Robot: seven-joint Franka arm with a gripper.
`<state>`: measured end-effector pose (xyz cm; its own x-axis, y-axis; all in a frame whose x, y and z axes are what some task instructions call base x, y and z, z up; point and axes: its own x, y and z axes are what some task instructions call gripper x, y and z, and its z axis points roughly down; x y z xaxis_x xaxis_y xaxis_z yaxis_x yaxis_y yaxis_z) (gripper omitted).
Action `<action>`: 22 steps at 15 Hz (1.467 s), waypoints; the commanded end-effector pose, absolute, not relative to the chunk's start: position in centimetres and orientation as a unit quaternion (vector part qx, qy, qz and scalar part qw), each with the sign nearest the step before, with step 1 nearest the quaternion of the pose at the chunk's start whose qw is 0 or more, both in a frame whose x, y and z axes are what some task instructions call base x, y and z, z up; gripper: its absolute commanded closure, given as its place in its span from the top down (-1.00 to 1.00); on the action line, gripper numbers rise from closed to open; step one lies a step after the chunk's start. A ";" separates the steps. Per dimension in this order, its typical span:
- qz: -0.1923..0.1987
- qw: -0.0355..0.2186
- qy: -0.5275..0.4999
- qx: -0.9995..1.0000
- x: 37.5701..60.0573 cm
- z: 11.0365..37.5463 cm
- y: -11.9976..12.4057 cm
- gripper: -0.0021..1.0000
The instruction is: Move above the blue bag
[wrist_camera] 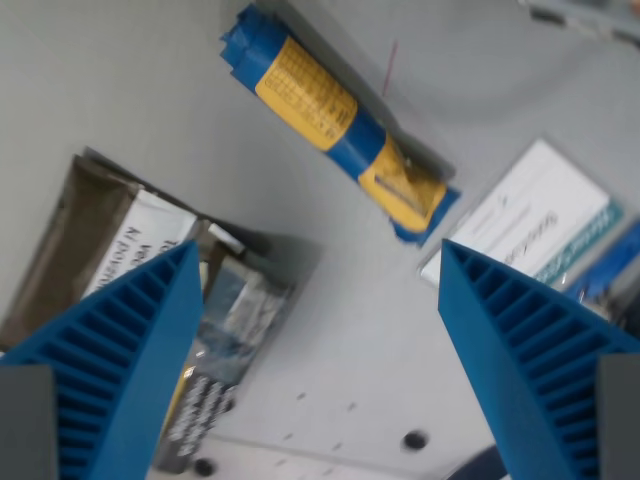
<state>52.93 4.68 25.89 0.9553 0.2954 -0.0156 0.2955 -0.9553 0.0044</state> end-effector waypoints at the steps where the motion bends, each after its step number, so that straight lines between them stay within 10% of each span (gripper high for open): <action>1: 0.042 0.026 0.329 0.943 52.8 24.6 4.6 1.00; 22: 0.036 0.034 0.437 0.898 54.8 16.7 4.3 1.00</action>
